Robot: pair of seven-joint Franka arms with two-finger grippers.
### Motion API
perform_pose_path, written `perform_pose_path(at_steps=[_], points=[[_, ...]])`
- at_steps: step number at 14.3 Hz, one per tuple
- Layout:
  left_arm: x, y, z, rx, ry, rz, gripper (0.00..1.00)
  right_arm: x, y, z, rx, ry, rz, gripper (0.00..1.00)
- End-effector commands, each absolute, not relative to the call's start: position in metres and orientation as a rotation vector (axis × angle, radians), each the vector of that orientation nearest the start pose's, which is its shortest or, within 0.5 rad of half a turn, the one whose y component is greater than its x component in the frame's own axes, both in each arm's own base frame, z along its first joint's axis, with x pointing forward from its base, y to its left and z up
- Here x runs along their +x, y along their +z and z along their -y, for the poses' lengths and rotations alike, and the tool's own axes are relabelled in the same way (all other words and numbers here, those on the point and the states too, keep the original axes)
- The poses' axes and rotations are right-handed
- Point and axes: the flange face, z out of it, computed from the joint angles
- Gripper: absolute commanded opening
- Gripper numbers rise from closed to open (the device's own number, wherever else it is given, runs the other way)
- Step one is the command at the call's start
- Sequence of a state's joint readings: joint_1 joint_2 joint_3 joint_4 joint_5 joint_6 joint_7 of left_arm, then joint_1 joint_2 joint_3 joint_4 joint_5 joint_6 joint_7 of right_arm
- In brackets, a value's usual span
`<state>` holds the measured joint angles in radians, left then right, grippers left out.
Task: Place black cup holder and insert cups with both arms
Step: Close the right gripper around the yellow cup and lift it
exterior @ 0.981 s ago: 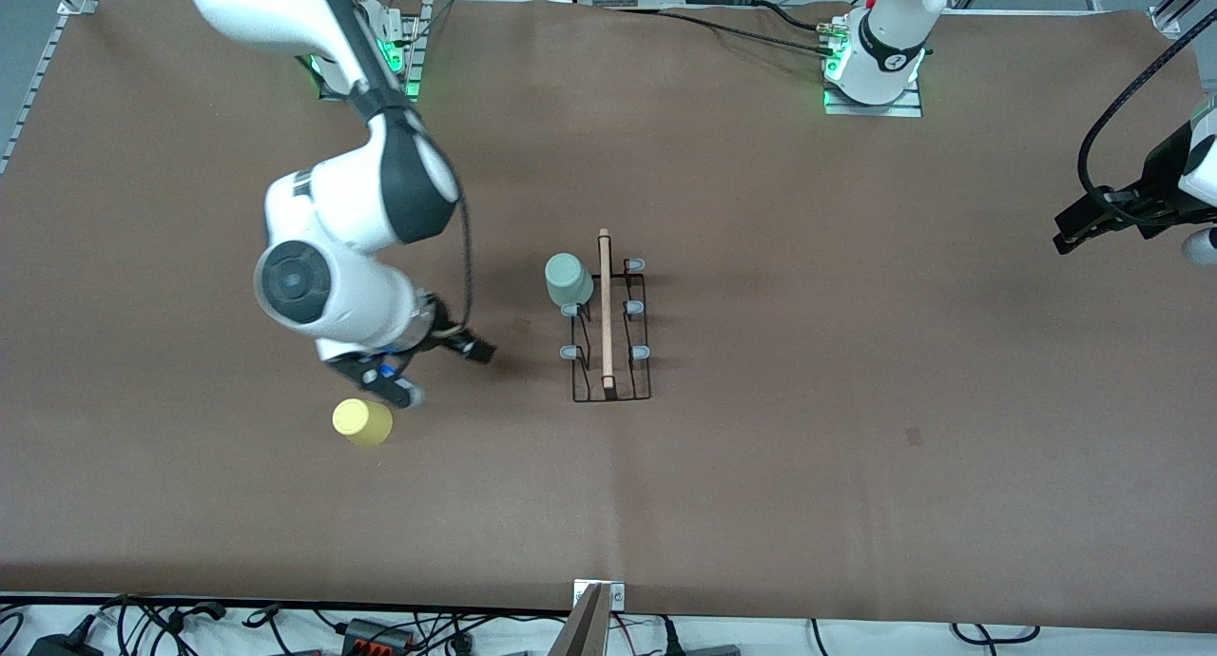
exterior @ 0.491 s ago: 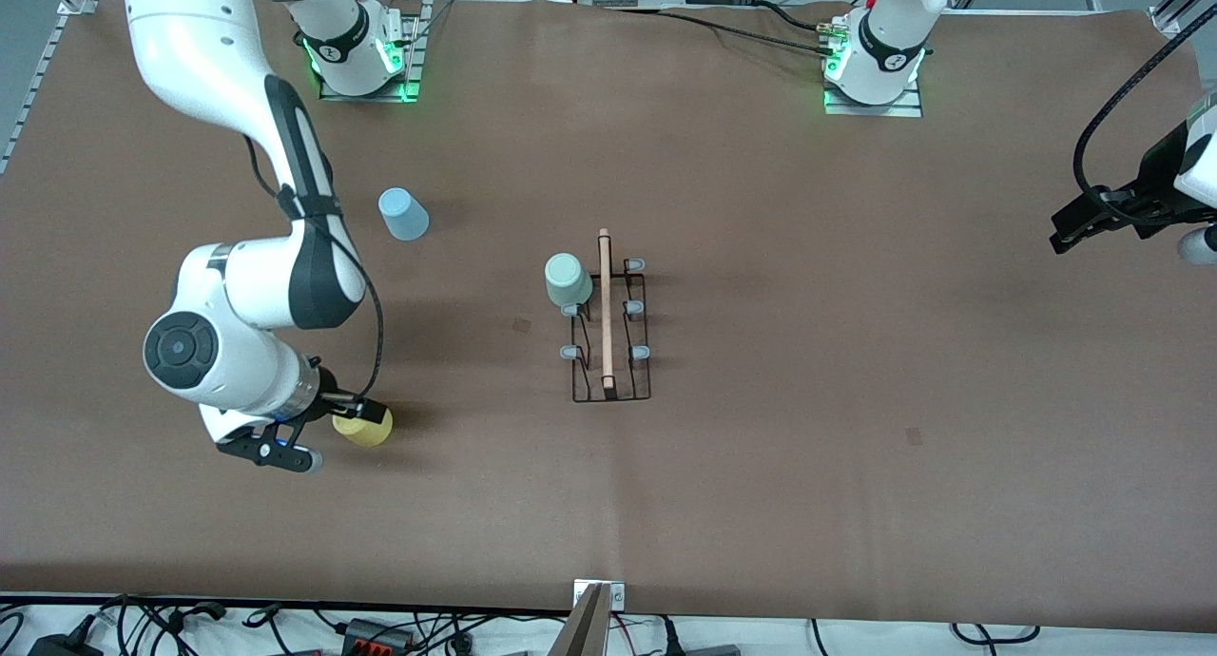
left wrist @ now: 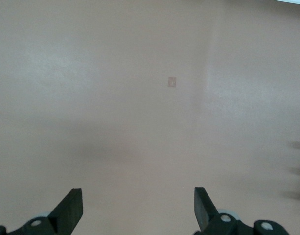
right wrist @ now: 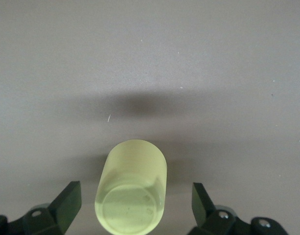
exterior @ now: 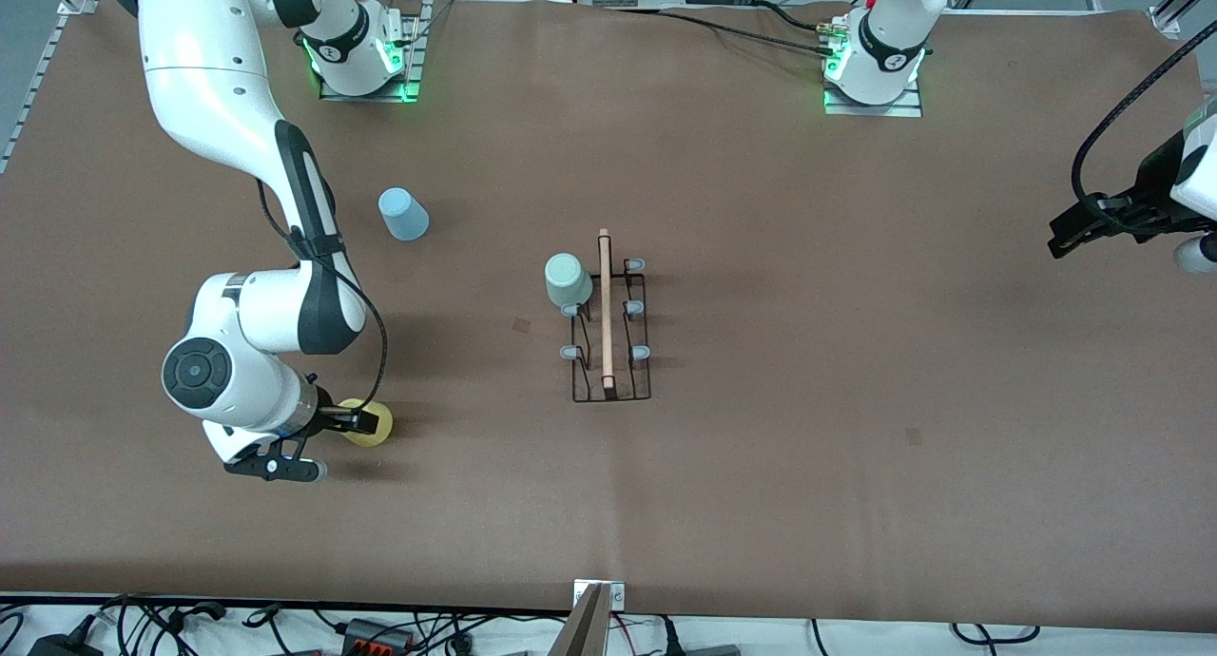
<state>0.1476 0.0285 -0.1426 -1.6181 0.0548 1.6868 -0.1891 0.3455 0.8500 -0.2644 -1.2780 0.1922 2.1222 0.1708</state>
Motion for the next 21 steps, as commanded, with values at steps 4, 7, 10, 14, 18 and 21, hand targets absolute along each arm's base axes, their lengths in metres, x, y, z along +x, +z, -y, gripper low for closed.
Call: perform_pose_path(at_steps=[4,7,10,14,18,21], points=[[0.575,0.601,-0.004,-3.106,-0.1,0.275,1.0,0.742,0.233,-0.121,-3.164,-0.023,-0.125,1.0],[0.575,0.597,-0.008,-3.133,-0.082,0.296,1.0,0.74,0.227,-0.12,-3.165,-0.004,-0.131,1.0],[0.575,0.598,-0.005,-3.124,-0.078,0.27,1.0,0.739,0.227,-0.121,-3.161,0.006,-0.13,0.49],[0.562,0.591,-0.004,-3.118,0.063,0.263,1.0,0.741,0.252,-0.132,-3.149,-0.012,-0.089,0.17],[0.569,0.592,-0.01,-3.11,0.009,0.285,1.0,0.733,0.333,-0.198,-3.061,0.034,0.035,0.19],[0.568,0.591,-0.006,-3.083,0.012,0.267,1.0,0.711,0.383,-0.254,-2.979,0.033,0.047,0.2]])
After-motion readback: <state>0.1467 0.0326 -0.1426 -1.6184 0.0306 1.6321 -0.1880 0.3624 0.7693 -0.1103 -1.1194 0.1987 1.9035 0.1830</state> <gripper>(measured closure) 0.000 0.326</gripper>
